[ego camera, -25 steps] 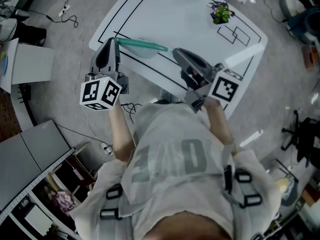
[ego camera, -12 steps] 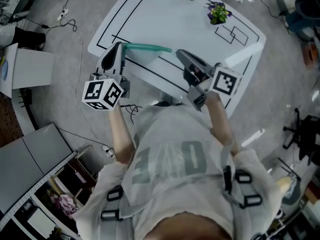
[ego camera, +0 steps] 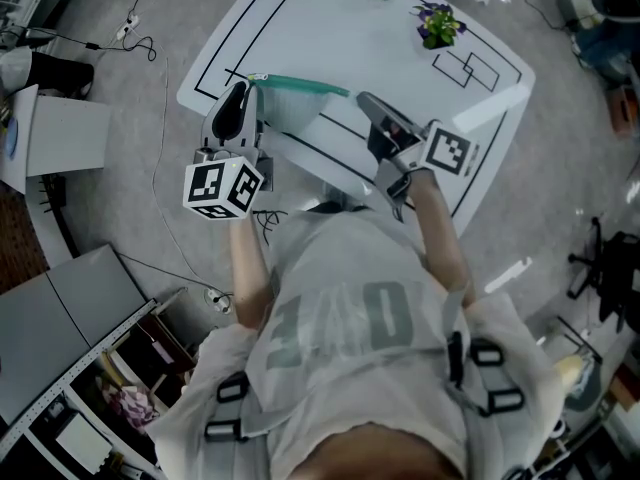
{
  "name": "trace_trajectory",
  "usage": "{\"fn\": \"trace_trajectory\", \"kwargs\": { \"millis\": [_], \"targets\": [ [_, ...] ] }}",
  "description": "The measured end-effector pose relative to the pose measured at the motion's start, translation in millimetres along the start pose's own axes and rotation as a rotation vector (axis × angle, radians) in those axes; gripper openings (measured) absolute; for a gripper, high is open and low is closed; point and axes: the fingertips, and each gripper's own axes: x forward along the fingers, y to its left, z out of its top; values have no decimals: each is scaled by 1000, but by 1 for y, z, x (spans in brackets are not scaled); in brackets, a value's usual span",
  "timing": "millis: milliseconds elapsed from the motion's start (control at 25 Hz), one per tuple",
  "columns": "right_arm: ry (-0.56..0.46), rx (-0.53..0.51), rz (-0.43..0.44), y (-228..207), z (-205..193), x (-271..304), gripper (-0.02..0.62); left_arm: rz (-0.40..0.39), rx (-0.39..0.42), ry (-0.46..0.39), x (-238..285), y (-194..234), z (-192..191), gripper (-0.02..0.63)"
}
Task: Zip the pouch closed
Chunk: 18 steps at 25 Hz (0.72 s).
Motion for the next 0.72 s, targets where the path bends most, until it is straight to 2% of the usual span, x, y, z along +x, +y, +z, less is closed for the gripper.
{"fn": "trace_trajectory", "kwargs": {
  "millis": [40,160,600,720],
  "targets": [
    [-6,-3,2,0,2,0,9,-15,-7,-5,1,-3,1,106],
    [-19,-10,-4,-4,8,1,9,-72,-36,-2,3,-13,1,109],
    [-102,0,-146,-49,31,-15,9,-85,3,11,10,-21,-1,123],
    [-135,-11,-232,-66,38,-24,9,-85,3,15,11,-21,-1,123]
  ]
}}
